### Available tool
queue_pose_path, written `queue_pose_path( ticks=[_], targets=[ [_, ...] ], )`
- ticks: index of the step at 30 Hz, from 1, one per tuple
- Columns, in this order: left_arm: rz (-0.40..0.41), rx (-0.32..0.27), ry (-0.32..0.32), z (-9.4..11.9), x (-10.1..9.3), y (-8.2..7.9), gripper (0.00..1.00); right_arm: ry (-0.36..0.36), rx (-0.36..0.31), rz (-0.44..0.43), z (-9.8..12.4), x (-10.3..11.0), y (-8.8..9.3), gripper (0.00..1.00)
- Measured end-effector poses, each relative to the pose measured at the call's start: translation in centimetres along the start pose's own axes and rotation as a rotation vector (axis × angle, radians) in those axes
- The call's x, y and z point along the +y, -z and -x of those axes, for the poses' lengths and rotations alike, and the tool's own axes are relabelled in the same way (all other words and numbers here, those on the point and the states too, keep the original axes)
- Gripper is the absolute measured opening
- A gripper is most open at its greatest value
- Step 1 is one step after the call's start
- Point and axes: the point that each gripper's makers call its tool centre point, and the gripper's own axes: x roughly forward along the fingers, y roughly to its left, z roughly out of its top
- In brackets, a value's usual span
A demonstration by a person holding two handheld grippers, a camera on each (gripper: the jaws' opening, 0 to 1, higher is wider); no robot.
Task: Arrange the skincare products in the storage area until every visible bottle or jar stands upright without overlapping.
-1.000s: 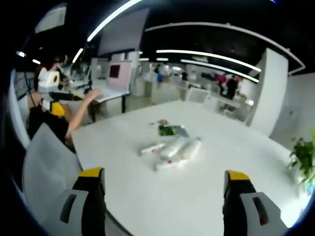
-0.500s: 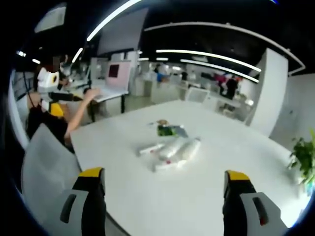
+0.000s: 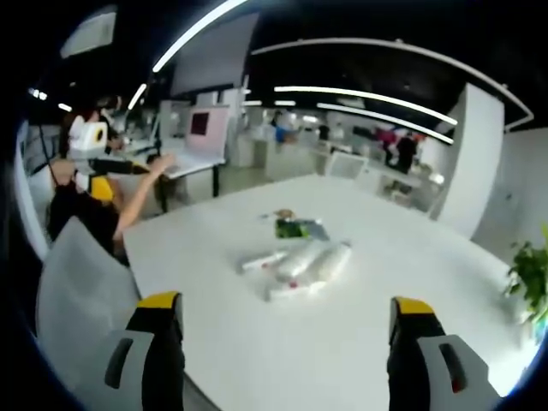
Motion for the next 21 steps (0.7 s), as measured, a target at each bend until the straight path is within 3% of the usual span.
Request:
queue_pose_path(
  ticks=[21],
  targets=[
    [-0.010, -0.027, 0.098, -3.3, -0.8, -1.8, 0.99, -0.014, 0.005, 0.002, -1.7, -1.2, -0.1, 0.98]
  ],
)
